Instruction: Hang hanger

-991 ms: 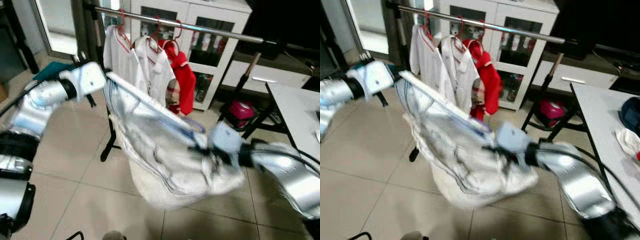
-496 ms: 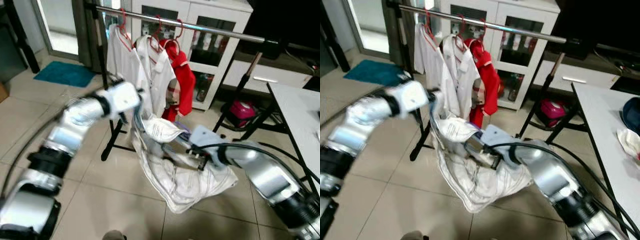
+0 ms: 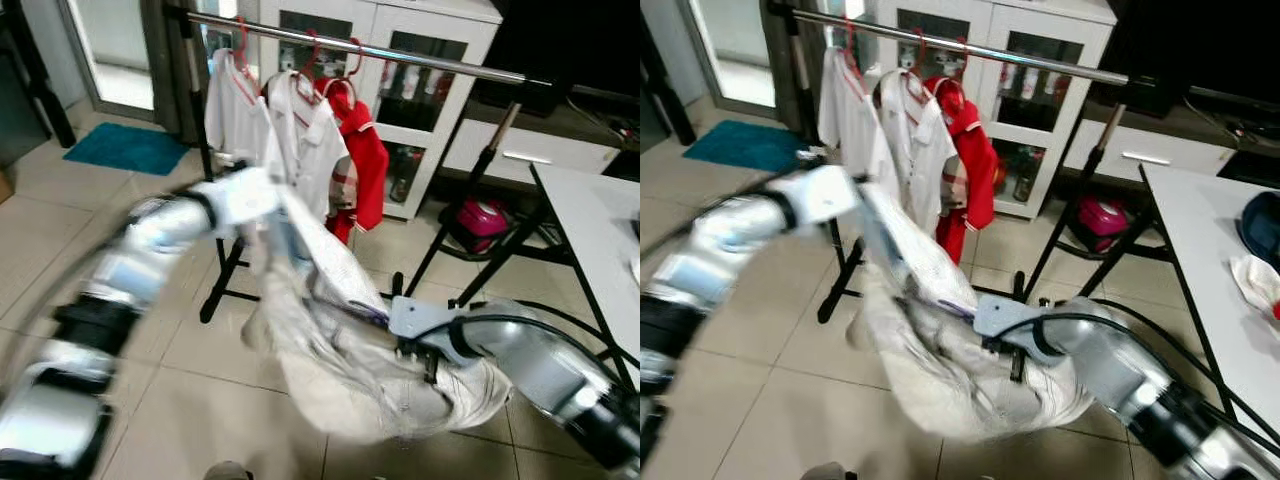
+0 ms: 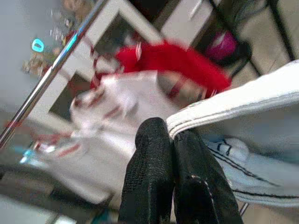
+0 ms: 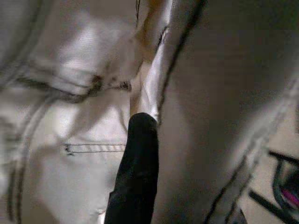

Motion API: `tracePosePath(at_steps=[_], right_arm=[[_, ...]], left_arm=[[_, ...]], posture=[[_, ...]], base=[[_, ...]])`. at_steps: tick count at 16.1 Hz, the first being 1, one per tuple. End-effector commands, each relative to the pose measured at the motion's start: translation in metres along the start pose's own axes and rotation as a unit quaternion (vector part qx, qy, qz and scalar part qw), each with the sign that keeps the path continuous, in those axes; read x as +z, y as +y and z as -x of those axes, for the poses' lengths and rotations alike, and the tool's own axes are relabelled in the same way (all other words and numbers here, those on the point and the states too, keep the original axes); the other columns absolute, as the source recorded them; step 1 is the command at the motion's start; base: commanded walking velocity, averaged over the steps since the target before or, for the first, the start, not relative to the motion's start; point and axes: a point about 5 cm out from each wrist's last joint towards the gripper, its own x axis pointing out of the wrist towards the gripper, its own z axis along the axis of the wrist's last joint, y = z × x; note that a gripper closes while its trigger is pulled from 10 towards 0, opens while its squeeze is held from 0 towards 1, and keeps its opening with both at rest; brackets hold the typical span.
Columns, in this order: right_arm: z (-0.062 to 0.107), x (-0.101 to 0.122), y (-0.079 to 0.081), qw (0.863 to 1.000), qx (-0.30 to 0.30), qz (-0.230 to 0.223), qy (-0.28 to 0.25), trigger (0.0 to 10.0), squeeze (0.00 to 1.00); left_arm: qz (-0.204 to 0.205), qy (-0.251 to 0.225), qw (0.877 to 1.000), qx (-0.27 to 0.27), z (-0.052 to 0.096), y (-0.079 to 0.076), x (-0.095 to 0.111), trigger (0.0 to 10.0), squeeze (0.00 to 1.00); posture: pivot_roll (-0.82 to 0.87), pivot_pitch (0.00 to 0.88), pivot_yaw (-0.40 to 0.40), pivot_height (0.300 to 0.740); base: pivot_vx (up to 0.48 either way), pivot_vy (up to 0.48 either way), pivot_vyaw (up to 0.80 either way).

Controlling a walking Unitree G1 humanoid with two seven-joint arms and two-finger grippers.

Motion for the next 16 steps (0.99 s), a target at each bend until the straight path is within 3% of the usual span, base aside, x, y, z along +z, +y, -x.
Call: tracePosePath(at_steps=[1, 2, 3, 5, 8, 10, 13, 14, 16], right_arm=[[0.006, -0.009, -0.001, 1.0, 0.011, -0.008, -0.003, 0.0, 0.0], [0.015, -0.002, 0.0, 0.996, 0.03, 0.01, -0.077, 0.0, 0.0], [0.025, 0.002, 0.0, 0.991, 0.039, 0.001, -0.126, 0.0, 0.0], [0.046, 0.009, 0.004, 0.978, 0.069, -0.02, -0.195, 0.0, 0.0], [0.063, 0.017, 0.008, 0.962, 0.102, -0.04, -0.25, 0.0, 0.0], [0.072, 0.019, 0.009, 0.943, 0.108, -0.063, -0.307, 0.0, 0.0], [0.078, 0.024, 0.003, 0.927, 0.083, -0.097, -0.353, 0.0, 0.0], [0.081, 0.03, -0.001, 0.901, 0.072, -0.132, -0.407, 0.0, 0.0], [0.083, 0.032, -0.002, 0.885, 0.072, -0.151, -0.434, 0.0, 0.0]], left_arm=[[-0.015, 0.001, 0.998, 0.056, 0.01, 0.028, 0.003, 0.0, 0.0], [-0.024, 0.031, 0.998, 0.056, 0.018, 0.031, -0.01, 0.0, 0.0], [-0.023, 0.059, 0.996, 0.06, 0.026, 0.033, -0.023, 0.0, 0.0], [-0.023, 0.109, 0.991, 0.069, 0.037, 0.036, -0.044, 0.0, 0.0], [0.002, 0.135, 0.988, 0.073, 0.041, 0.034, -0.059, 0.0, 0.0], [0.068, 0.122, 0.986, 0.097, 0.043, 0.034, -0.066, 0.0, 0.0], [0.11, 0.083, 0.986, 0.094, 0.04, 0.031, -0.063, 0.0, 0.0], [0.183, 0.049, 0.977, 0.097, 0.037, 0.024, -0.064, 0.0, 0.0], [0.232, 0.025, 0.967, 0.104, 0.035, 0.019, -0.065, 0.0, 0.0]], posture=[[-0.02, 0.0, -0.096, 0.74], [-0.02, 0.0, -0.092, 0.74], [-0.02, 0.0, -0.089, 0.74], [-0.02, 0.0, -0.081, 0.74], [-0.02, 0.0, -0.074, 0.74], [-0.02, 0.0, -0.065, 0.74], [-0.02, 0.0, -0.062, 0.74], [-0.02, 0.0, -0.06, 0.74], [-0.02, 0.0, -0.06, 0.74]], base=[[0.0, 0.0, 0.0], [0.0, 0.0, 0.0], [0.0, 0.0, 0.0], [0.0, 0.0, 0.0], [0.0, 0.0, 0.0], [0.0, 0.0, 0.0], [0.0, 0.0, 0.0], [0.0, 0.0, 0.0], [0.0, 0.0, 0.0]])
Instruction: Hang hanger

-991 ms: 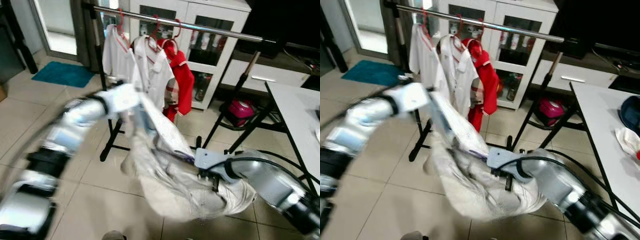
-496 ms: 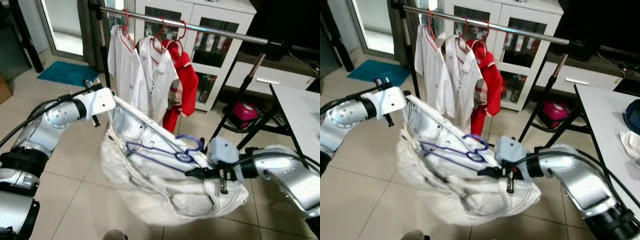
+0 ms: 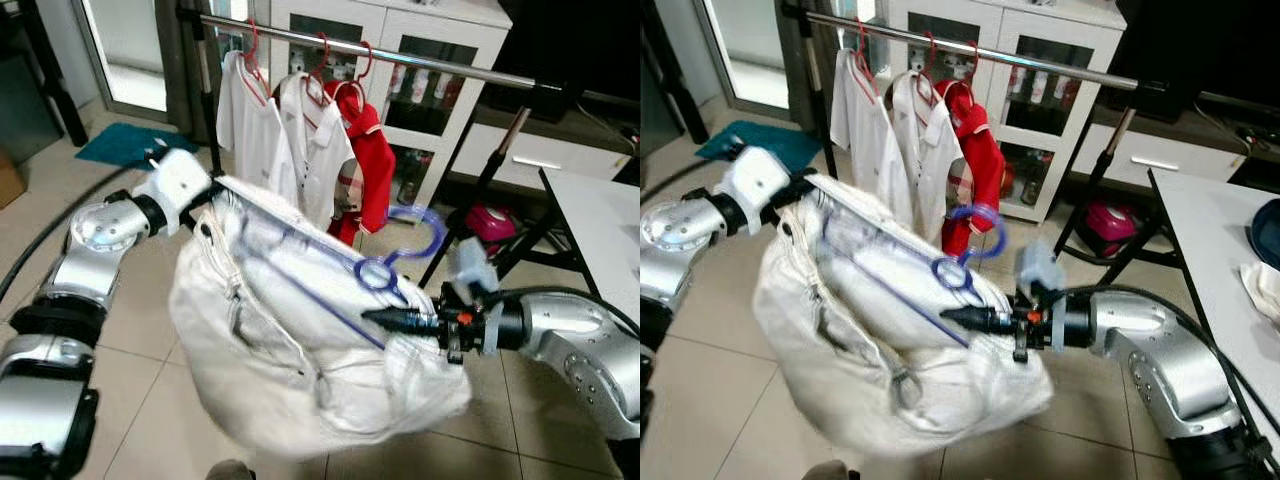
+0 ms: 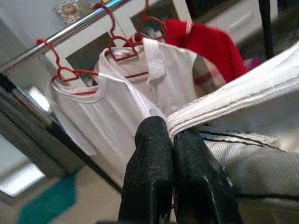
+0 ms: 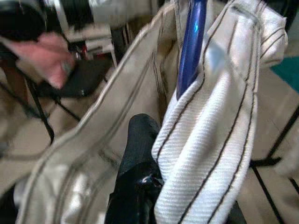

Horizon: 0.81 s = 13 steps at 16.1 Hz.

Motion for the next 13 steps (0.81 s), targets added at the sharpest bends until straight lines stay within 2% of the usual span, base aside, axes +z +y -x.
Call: tracePosePath(at_steps=[1, 2, 4, 5, 6, 8, 9, 10, 11, 12, 13], right_arm=[[0.013, 0.012, -0.002, 0.999, -0.016, 0.014, -0.028, 0.0, 0.0], [0.015, 0.0, -0.006, 0.998, -0.044, 0.034, 0.038, 0.0, 0.0], [0.018, -0.014, -0.015, 0.988, -0.091, 0.054, 0.111, 0.0, 0.0], [0.014, -0.01, -0.024, 0.988, -0.131, 0.037, 0.076, 0.0, 0.0], [0.011, -0.004, -0.025, 0.989, -0.138, 0.029, 0.046, 0.0, 0.0], [0.013, -0.012, -0.026, 0.982, -0.142, 0.058, 0.106, 0.0, 0.0], [0.015, -0.018, -0.026, 0.975, -0.143, 0.077, 0.15, 0.0, 0.0], [0.018, -0.029, -0.029, 0.96, -0.151, 0.096, 0.217, 0.0, 0.0], [0.02, -0.036, -0.03, 0.947, -0.156, 0.109, 0.259, 0.0, 0.0], [0.011, -0.045, -0.036, 0.935, -0.188, 0.096, 0.286, 0.0, 0.0], [0.005, -0.047, -0.038, 0.933, -0.203, 0.086, 0.286, 0.0, 0.0]], left_arm=[[0.074, 0.006, 0.996, 0.055, 0.013, 0.014, -0.013, 0.0, 0.0], [0.093, -0.014, 0.993, 0.065, 0.013, 0.016, -0.01, 0.0, 0.0], [0.081, -0.027, 0.995, 0.056, 0.014, 0.017, -0.004, 0.0, 0.0], [0.076, -0.041, 0.995, 0.042, 0.013, 0.019, 0.003, 0.0, 0.0], [0.073, -0.04, 0.996, 0.038, 0.012, 0.02, 0.005, 0.0, 0.0], [0.047, -0.021, 0.998, 0.045, 0.013, 0.023, 0.004, 0.0, 0.0], [0.03, -0.016, 0.998, 0.047, 0.013, 0.024, 0.005, 0.0, 0.0], [0.018, -0.03, 0.998, 0.043, 0.01, 0.026, 0.016, 0.0, 0.0], [0.013, -0.041, 0.998, 0.04, 0.008, 0.026, 0.023, 0.0, 0.0], [0.005, -0.081, 0.997, -0.002, -0.005, 0.013, 0.047, 0.0, 0.0], [0.004, -0.092, 0.996, -0.022, -0.01, 0.006, 0.055, 0.0, 0.0]], posture=[[-0.03, 0.0, -0.058, 0.74], [-0.03, 0.0, -0.058, 0.74], [-0.03, 0.0, -0.06, 0.74], [-0.03, 0.0, -0.065, 0.74], [-0.03, 0.0, -0.064, 0.74], [-0.03, 0.0, -0.064, 0.74], [-0.03, 0.0, -0.063, 0.74], [-0.03, 0.0, -0.065, 0.74], [-0.03, 0.0, -0.065, 0.74], [-0.03, 0.0, -0.071, 0.74], [-0.03, 0.0, -0.071, 0.74]], base=[[0.0, 0.0, 0.0], [0.0, 0.0, 0.0], [0.0, 0.0, 0.0], [0.0, 0.0, 0.0], [0.0, 0.0, 0.0], [0.0, 0.0, 0.0], [0.0, 0.0, 0.0], [0.0, 0.0, 0.0], [0.0, 0.0, 0.0], [0.0, 0.0, 0.0], [0.0, 0.0, 0.0]])
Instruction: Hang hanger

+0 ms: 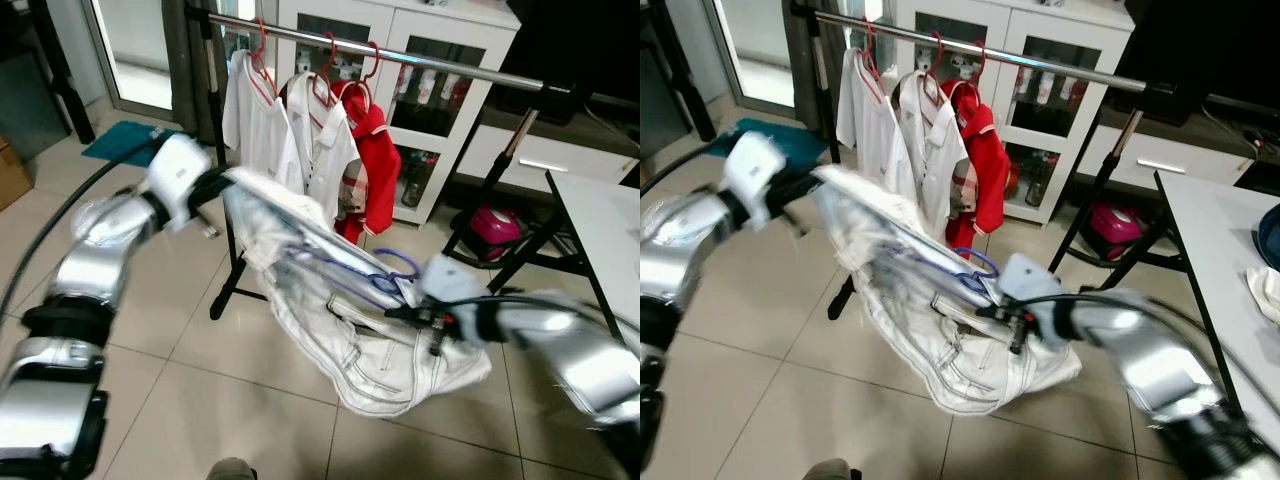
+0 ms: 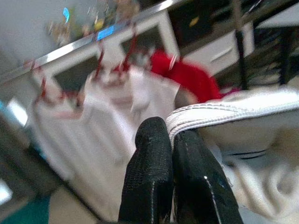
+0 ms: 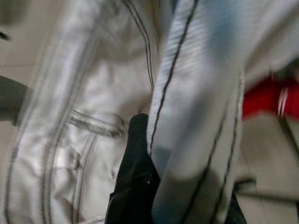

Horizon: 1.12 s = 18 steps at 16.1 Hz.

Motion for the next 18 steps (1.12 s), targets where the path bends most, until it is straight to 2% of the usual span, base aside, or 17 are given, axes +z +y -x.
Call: tracePosePath(at_steps=[1, 4, 6, 7, 8, 9, 10, 12, 13, 14, 15, 17, 18], right_arm=[[-0.006, -0.009, -0.002, 0.998, -0.026, -0.005, 0.049, 0.0, 0.0], [-0.016, -0.015, 0.005, 0.995, -0.025, 0.018, 0.092, 0.0, 0.0], [-0.02, -0.032, 0.005, 0.986, -0.029, 0.057, 0.156, 0.0, 0.0], [-0.02, -0.04, 0.002, 0.98, -0.035, 0.069, 0.184, 0.0, 0.0], [-0.021, -0.04, 0.001, 0.979, -0.039, 0.068, 0.189, 0.0, 0.0], [-0.019, -0.035, -0.002, 0.984, -0.035, 0.05, 0.167, 0.0, 0.0], [-0.014, -0.03, -0.004, 0.99, -0.024, 0.036, 0.138, 0.0, 0.0], [0.002, -0.03, -0.008, 0.994, -0.003, 0.018, 0.107, 0.0, 0.0], [0.011, -0.028, -0.007, 0.997, 0.029, 0.02, 0.071, 0.0, 0.0], [0.014, -0.026, -0.006, 0.998, 0.041, 0.022, 0.053, 0.0, 0.0], [0.024, -0.021, -0.001, 0.996, 0.079, 0.028, 0.009, 0.0, 0.0], [0.041, -0.011, 0.005, 0.991, 0.122, 0.006, -0.044, 0.0, 0.0], [0.045, -0.008, 0.006, 0.989, 0.133, -0.001, -0.06, 0.0, 0.0]], left_arm=[[-0.018, -0.033, 0.999, -0.015, -0.011, -0.004, 0.024, 0.0, 0.0], [-0.018, -0.038, 0.999, -0.035, -0.022, -0.024, 0.027, 0.0, 0.0], [0.007, -0.075, 0.995, -0.068, -0.027, -0.044, 0.043, 0.0, 0.0], [0.011, -0.089, 0.991, -0.096, -0.027, -0.057, 0.049, 0.8, 0.0], [0.006, -0.083, 0.992, -0.1, -0.026, -0.06, 0.049, 0.8, 0.0], [-0.024, -0.033, 0.996, -0.073, -0.022, -0.053, 0.032, 0.0, 0.0], [-0.067, 0.018, 0.996, -0.049, -0.016, -0.043, 0.016, 0.0, 0.0], [-0.137, 0.097, 0.986, -0.01, -0.003, -0.024, -0.004, 0.0, 0.0], [-0.175, 0.146, 0.974, 0.014, 0.008, -0.011, -0.014, 0.0, 0.0], [-0.179, 0.157, 0.971, 0.022, 0.011, -0.008, -0.016, 0.0, 0.0], [-0.182, 0.185, 0.965, 0.049, 0.019, 0.002, -0.024, 0.0, 0.0], [-0.18, 0.215, 0.956, 0.09, 0.032, 0.019, -0.036, 0.0, 0.0], [-0.167, 0.216, 0.956, 0.105, 0.035, 0.023, -0.039, 0.0, 0.0]], posture=[[-0.03, 0.0, -0.072, 0.74], [-0.03, 0.0, -0.075, 0.74], [-0.03, 0.0, -0.08, 0.74], [-0.03, 0.0, -0.085, 0.74], [-0.03, 0.0, -0.085, 0.74], [-0.03, 0.0, -0.092, 0.74], [-0.03, 0.0, -0.094, 0.74], [-0.02, 0.0, -0.096, 0.74], [-0.03, 0.0, -0.094, 0.74], [-0.03, 0.0, -0.091, 0.74], [-0.03, 0.0, -0.091, 0.74], [-0.03, 0.0, -0.088, 0.74], [-0.03, 0.0, -0.085, 0.74]], base=[[0.0, 0.0, 0.0], [0.0, 0.0, 0.0], [0.0, 0.0, 0.0], [0.0, 0.0, 0.0], [0.0, 0.0, 0.0], [0.0, 0.0, 0.0], [0.0, 0.0, 0.0], [0.0, 0.0, 0.0], [0.0, 0.0, 0.0], [0.0, 0.0, 0.0], [0.0, 0.0, 0.0], [0.0, 0.0, 0.0], [0.0, 0.0, 0.0]])
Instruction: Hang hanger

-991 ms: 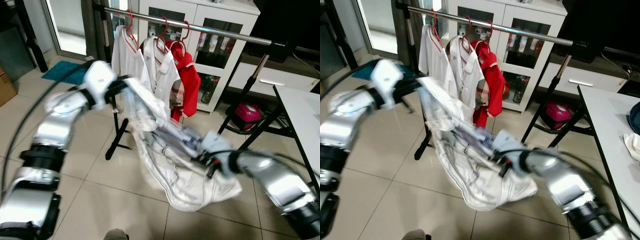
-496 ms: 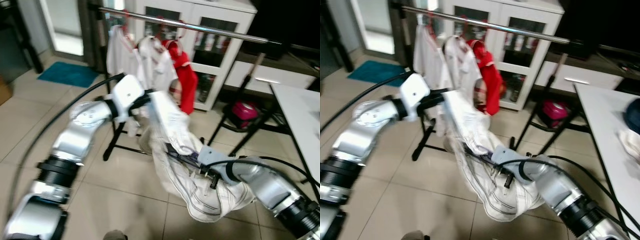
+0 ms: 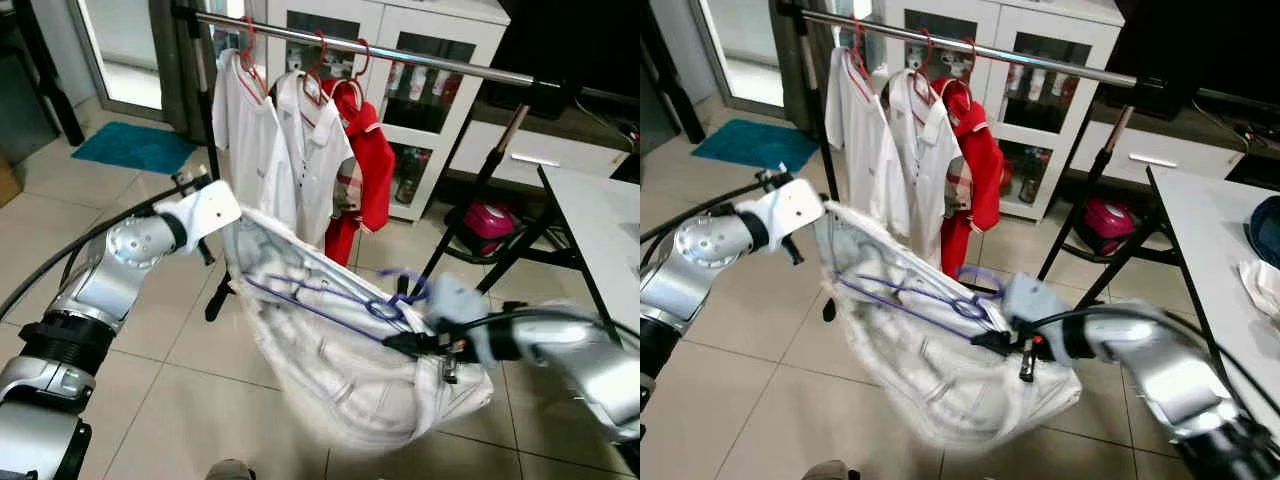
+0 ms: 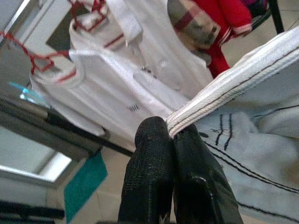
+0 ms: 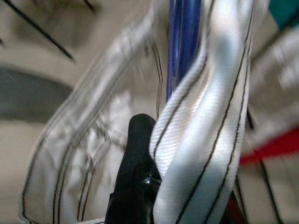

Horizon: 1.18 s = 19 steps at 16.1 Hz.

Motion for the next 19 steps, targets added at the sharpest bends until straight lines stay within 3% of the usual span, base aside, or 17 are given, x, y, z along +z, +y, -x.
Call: tracePosePath(at_steps=[1, 2, 3, 6, 7, 8, 10, 11, 13, 14, 15, 16, 17, 19], right_arm=[[0.021, -0.002, -0.002, 0.999, -0.001, -0.034, -0.014, 0.0, 0.0], [0.023, 0.003, -0.003, 0.998, -0.005, -0.039, -0.045, 0.0, 0.0], [0.023, 0.006, -0.004, 0.997, -0.01, -0.042, -0.06, 0.0, 0.0], [0.023, 0.019, -0.008, 0.985, -0.031, -0.072, -0.152, 0.0, 0.0], [0.023, 0.024, -0.012, 0.98, -0.049, -0.08, -0.177, 0.0, 0.0], [0.021, 0.037, -0.02, 0.964, -0.082, -0.107, -0.229, 0.0, 0.0], [0.018, 0.046, -0.029, 0.948, -0.127, -0.128, -0.261, 0.0, 0.0], [0.015, 0.047, -0.035, 0.946, -0.157, -0.128, -0.254, 0.0, 0.0], [0.004, 0.045, -0.049, 0.948, -0.243, -0.103, -0.179, 0.0, 0.0], [-0.001, 0.042, -0.056, 0.944, -0.298, -0.07, -0.119, 0.0, 0.0], [-0.002, 0.042, -0.06, 0.939, -0.322, -0.063, -0.107, 0.0, 0.0], [-0.002, 0.043, -0.064, 0.932, -0.341, -0.066, -0.103, 0.0, 0.0], [-0.002, 0.042, -0.067, 0.93, -0.361, -0.033, -0.067, 0.0, 0.0], [-0.003, 0.043, -0.07, 0.928, -0.368, -0.021, -0.051, 0.0, 0.0]], left_arm=[[0.061, 0.043, 0.99, 0.116, 0.019, 0.042, -0.025, 0.0, 0.0], [0.11, 0.031, 0.985, 0.126, 0.02, 0.042, -0.029, 0.0, 0.0], [0.13, 0.025, 0.983, 0.13, 0.02, 0.042, -0.03, 0.0, 0.0], [0.264, -0.023, 0.957, 0.12, 0.014, 0.03, -0.036, 0.0, 0.0], [0.268, -0.024, 0.958, 0.102, 0.01, 0.02, -0.036, 0.0, 0.0], [0.279, -0.031, 0.958, 0.062, 0.003, -0.002, -0.035, 0.0, 0.0], [0.3, -0.039, 0.952, 0.037, -0.004, -0.023, -0.032, 0.0, 0.0], [0.3, -0.044, 0.953, 0.019, -0.007, -0.033, -0.029, 0.0, 0.0], [0.287, -0.058, 0.956, -0.02, -0.01, -0.056, -0.021, 0.0, 0.0], [0.264, -0.052, 0.963, -0.01, -0.007, -0.061, -0.023, 2.6, 0.0], [0.265, -0.049, 0.963, -0.01, -0.005, -0.062, -0.025, 10.0, 0.0], [0.27, -0.065, 0.961, -0.008, 0.001, -0.059, -0.026, 10.0, 1.0], [0.268, -0.078, 0.96, -0.026, 0.012, -0.059, -0.029, 10.0, 1.0], [0.252, -0.077, 0.963, -0.063, 0.029, -0.062, -0.036, 10.0, 1.0]], posture=[[-0.03, 0.0, -0.083, 0.74], [-0.03, 0.0, -0.077, 0.74], [-0.03, 0.0, -0.077, 0.74], [-0.03, 0.0, -0.071, 0.74], [-0.03, 0.0, -0.071, 0.74], [-0.03, 0.0, -0.069, 0.74], [-0.03, 0.0, -0.069, 0.74], [-0.03, 0.0, -0.069, 0.74], [-0.04, 0.0, -0.065, 0.74], [-0.04, 0.0, -0.067, 0.74], [-0.03, 0.0, -0.071, 0.74], [-0.03, 0.0, -0.078, 0.74], [-0.02, 0.0, -0.083, 0.74], [-0.02, 0.0, -0.087, 0.74]], base=[[0.0, 0.0, 0.0], [0.0, 0.0, 0.0], [0.0, 0.0, 0.0], [0.0, 0.0, 0.0], [0.0, 0.0, 0.0], [0.0, 0.0, 0.0], [0.0, 0.0, 0.0], [0.0, 0.0, 0.0], [0.0, 0.0, 0.0], [0.0, 0.0, 0.0], [0.0, 0.0, 0.0], [0.0, 0.0, 0.0], [0.0, 0.0, 0.0], [0.0, 0.0, 0.0]])
